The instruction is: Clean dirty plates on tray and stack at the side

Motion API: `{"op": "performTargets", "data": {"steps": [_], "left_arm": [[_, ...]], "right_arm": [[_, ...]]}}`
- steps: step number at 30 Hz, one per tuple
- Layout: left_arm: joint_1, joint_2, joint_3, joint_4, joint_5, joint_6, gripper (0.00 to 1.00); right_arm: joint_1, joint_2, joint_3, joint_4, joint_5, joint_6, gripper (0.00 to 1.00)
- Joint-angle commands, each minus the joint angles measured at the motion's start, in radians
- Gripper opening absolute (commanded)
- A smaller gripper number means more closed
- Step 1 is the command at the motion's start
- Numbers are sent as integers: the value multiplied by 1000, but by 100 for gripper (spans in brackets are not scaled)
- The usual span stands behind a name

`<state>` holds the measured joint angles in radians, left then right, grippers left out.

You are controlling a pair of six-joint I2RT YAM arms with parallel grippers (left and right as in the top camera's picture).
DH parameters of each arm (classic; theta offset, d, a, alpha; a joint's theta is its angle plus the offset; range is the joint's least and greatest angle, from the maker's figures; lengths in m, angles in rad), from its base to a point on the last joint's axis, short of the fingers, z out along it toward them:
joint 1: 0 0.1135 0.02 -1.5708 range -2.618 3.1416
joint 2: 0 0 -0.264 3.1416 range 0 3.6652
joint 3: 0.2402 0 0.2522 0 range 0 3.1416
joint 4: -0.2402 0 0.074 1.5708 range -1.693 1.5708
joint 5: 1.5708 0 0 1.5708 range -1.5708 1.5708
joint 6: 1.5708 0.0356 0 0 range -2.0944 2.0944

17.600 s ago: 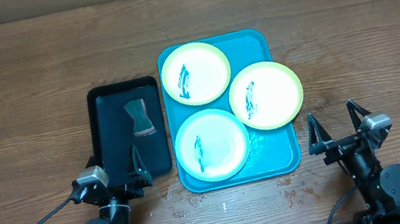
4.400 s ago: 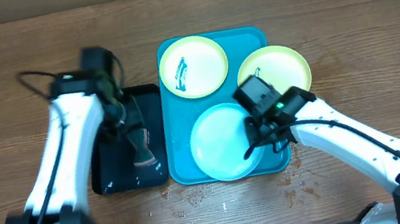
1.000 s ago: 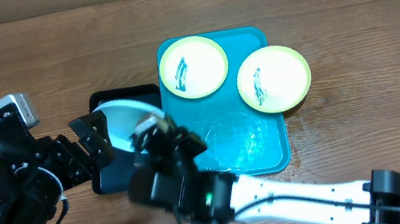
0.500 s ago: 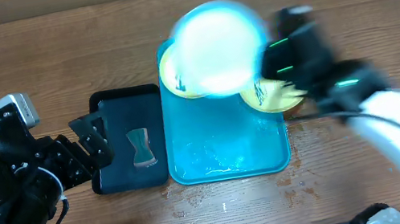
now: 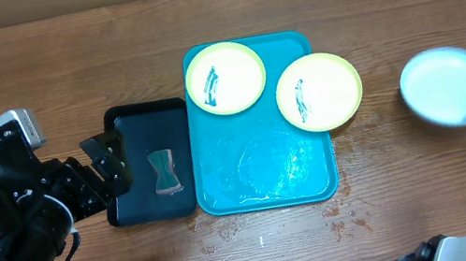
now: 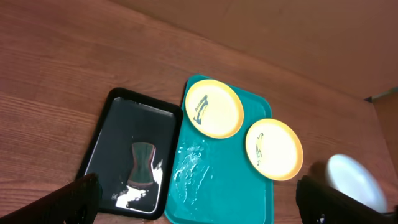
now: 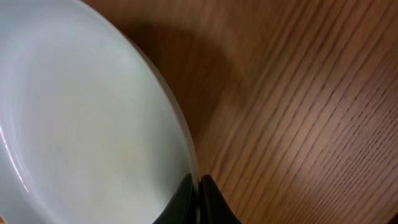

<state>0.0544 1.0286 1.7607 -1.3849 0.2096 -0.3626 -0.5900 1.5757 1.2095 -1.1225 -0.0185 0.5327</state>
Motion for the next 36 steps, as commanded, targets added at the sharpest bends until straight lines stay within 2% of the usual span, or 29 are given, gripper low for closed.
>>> {"op": "performTargets", "data": {"steps": [1,7,13,15,16,18,21,25,26,29,32,36], "left_arm": [[2,-1,16,0,8,12,100],[2,-2,16,0,8,12,100],[2,-2,16,0,8,12,100],[2,-2,16,0,7,12,100],[2,-2,16,0,2,12,100],[2,-2,16,0,-1,12,100],[2,-1,16,0,-1,11,100],[2,-1,16,2,2,2,100],[2,-1,16,2,2,0,100],[2,-2,16,1,0,0,100],[2,-2,16,-1,5,0,100],[2,3,16,-6,61,77,100]], "right_arm": [[27,79,-81,32,-10,-21,4],[185,98,-209,133,-4,-20,4],[370,98,-234,134,74,3,6],[404,97,-225,108,85,14,26],[416,96,-216,91,85,14,31],[441,89,-182,52,84,6,36],[473,64,-118,32,65,-85,40],[503,36,-32,101,-147,-280,61],[507,36,-25,133,-194,-304,63],[514,45,-30,253,-222,-304,64],[517,71,-51,365,-223,-301,61],[543,132,-97,486,-250,-290,58]]}}
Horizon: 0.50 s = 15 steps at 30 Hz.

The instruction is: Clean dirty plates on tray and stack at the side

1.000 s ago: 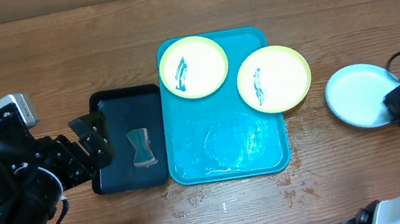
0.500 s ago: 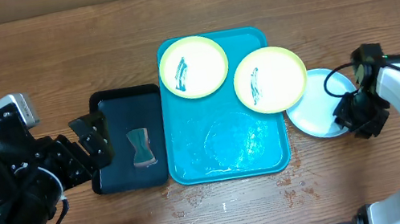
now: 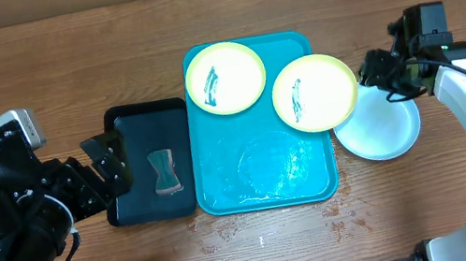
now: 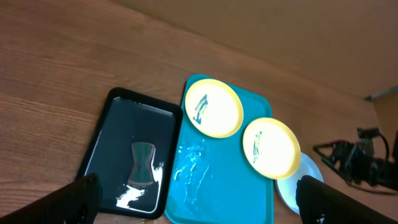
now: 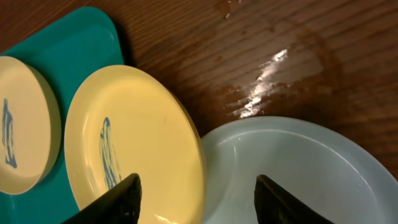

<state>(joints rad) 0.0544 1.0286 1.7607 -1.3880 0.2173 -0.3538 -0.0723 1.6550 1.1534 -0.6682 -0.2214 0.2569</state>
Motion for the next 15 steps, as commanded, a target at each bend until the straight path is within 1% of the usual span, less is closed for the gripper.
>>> {"op": "performTargets", "data": {"steps": [1,5,8,9,12,15], "left_arm": [[2,6,16,-5,71,93,100],[2,28,16,-36,95,151,100],[2,52,16,-73,94,177,100],[2,63,16,-88,90,194,100],[2,89,15,-117,87,220,100],[2,125,15,-147,76,220,100]], "right_arm": [[37,74,-43,44,-43,-16,56],[67,132,-43,82,3,-18,40],[72,132,-40,76,-1,-18,12],[72,125,-26,47,-1,-18,4],[72,99,20,-43,-1,14,4],[79,48,67,-147,-6,35,4]]}}
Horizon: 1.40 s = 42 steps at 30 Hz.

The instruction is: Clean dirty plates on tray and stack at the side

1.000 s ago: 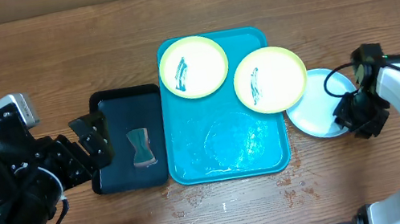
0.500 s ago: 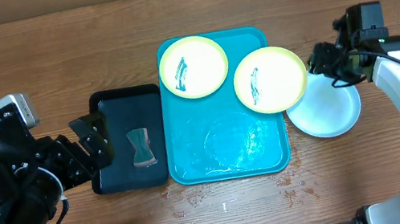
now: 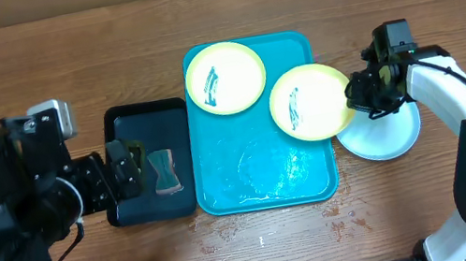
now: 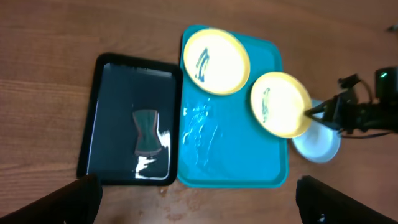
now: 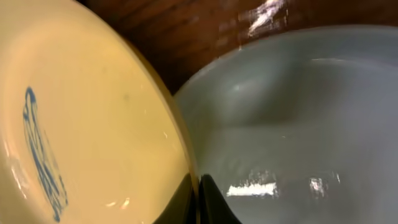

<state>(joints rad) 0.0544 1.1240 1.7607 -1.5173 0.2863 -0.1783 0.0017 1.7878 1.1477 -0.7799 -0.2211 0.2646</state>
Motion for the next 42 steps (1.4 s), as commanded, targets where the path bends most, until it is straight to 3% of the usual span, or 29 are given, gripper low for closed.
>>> {"op": "performTargets", "data": {"steps": [1,3,8,15,20,22,24,35,39,41,42], "left_arm": [[2,43,15,-26,-3,44,100],[2,78,15,-48,-9,45,99],[2,145,15,-75,-9,93,80],[2,209,3,-74,-121,45,80],[1,240,-90,-46,-148,5,78],[-2,243,-153,-5,-154,-22,78],[-14,244,-259,69,-156,-58,77],[-164,276,-641,463,-279,-92,74],[-171,368,-740,587,-289,-122,64],[-166,440,-757,618,-288,-154,48],[-165,468,-757,627,-286,-169,35]], "right_arm": [[13,-105,85,-69,-13,27,4],[51,-153,90,-136,-28,26,4],[201,-157,62,-235,-27,27,4],[410,-153,-111,-8,129,225,4],[447,-153,-149,43,183,352,4],[447,-153,-148,43,170,357,11],[447,-153,-148,46,126,336,27],[427,-290,-105,-3,175,244,29],[427,-369,-105,-32,175,232,33],[427,-396,-105,-51,175,232,33],[427,-403,-105,-60,175,232,33]]}}
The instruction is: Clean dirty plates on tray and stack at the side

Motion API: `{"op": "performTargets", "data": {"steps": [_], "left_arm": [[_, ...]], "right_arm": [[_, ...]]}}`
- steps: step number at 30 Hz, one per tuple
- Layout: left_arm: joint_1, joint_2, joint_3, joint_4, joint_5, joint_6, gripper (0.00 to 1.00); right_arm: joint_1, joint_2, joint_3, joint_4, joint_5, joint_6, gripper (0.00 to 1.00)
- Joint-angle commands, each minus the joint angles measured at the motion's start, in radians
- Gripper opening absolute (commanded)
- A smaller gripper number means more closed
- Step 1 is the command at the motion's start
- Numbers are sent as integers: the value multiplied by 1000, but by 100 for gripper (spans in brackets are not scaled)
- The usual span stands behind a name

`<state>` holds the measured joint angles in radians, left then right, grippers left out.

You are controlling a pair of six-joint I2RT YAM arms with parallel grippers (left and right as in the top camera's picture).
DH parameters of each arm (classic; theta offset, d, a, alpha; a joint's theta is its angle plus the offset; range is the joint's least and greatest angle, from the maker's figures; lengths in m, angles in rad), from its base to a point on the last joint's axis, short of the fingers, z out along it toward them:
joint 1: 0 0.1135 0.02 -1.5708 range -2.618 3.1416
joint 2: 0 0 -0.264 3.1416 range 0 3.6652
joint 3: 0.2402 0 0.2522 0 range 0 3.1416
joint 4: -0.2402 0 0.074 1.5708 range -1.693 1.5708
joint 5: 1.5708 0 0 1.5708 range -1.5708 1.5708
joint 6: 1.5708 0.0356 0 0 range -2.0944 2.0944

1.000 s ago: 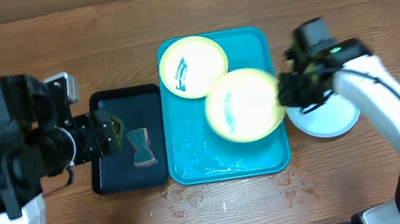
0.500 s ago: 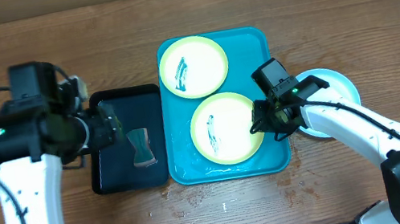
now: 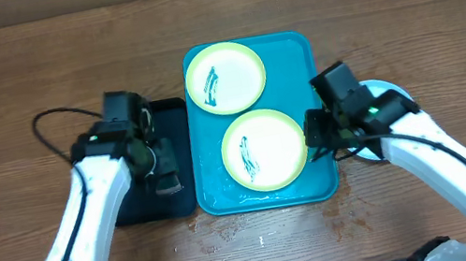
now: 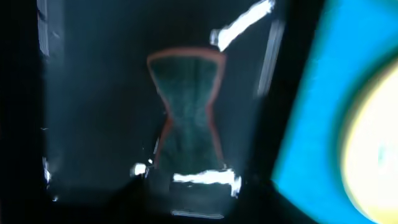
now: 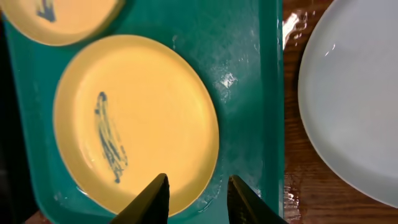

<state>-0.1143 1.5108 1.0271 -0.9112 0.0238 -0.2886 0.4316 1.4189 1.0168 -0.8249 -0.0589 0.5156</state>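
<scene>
Two yellow plates with blue smears lie in the teal tray [image 3: 292, 52]: one at the back [image 3: 224, 77], the other [image 3: 263, 149] at the front middle. My right gripper [image 5: 199, 200] is open, its fingers straddling that front plate's [image 5: 137, 124] right rim. A clean white plate [image 3: 385, 91] rests on the table right of the tray, partly under my right arm. My left gripper [image 3: 162, 169] is low over the sponge [image 4: 186, 106] in the black tray [image 3: 173, 122]; it looks open, with a dark finger on each side of the sponge's near end.
Wet streaks shine on the teal tray's floor and on the wood [image 5: 292, 186] between the tray and the white plate [image 5: 348, 93]. Water drops speckle the table in front of the tray. The black tray sits against the teal tray's left side.
The yellow plate that overhung the tray's right edge now lies flat in the tray's front middle, and my right gripper has opened off it. My left gripper has come down over the sponge.
My right gripper held the white plate at the far right. Then the white plate lay beside the tray, with the gripper open by the overhanging yellow plate. It shut on that plate's rim; now the plate lies in the tray, released. My left arm, idle before, has reached the sponge.
</scene>
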Motion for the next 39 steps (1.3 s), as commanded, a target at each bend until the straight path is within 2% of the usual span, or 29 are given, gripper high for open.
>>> {"op": "performTargets", "data": {"steps": [1,2,3,7,8,9,10,17,19,21,23,25,28,30,34,39], "left_arm": [[4,118,-23,35,-20,-77,22],[3,150,-23,55,-18,-89,12],[3,174,-23,72,-13,-90,9],[3,254,-23,145,31,-90,11],[3,263,-22,157,51,-90,10],[3,266,-18,157,65,-90,4],[3,267,-11,154,79,-89,4],[3,256,147,-12,80,-57,4],[2,256,184,-55,72,-43,26],[2,256,193,-66,69,-40,43],[2,260,179,-62,39,-40,54],[2,268,162,-57,9,-40,57],[2,283,131,-27,10,-40,52],[2,303,107,6,31,-42,42],[2,349,85,68,103,-45,4],[2,362,89,72,123,-48,4]], "right_arm": [[-3,-37,26,-20,13,-19,33],[-3,-38,26,-24,13,-19,33],[-3,-38,26,-29,13,-19,33],[-3,-37,25,-41,13,-19,27],[-3,-37,25,-41,13,-19,27],[-3,-37,25,-41,14,-19,27],[-3,-37,25,-41,13,-19,27],[-3,-37,25,-42,13,-19,27],[-3,-37,25,-42,14,-19,27],[-3,-37,25,-42,14,-19,27],[-3,-37,25,-42,14,-19,27],[-3,-37,25,-43,13,-19,27],[-3,-37,25,-43,14,-19,27],[-3,-37,25,-42,14,-19,27],[-3,-37,25,-41,14,-19,27],[-3,-37,25,-42,14,-19,27]]}}
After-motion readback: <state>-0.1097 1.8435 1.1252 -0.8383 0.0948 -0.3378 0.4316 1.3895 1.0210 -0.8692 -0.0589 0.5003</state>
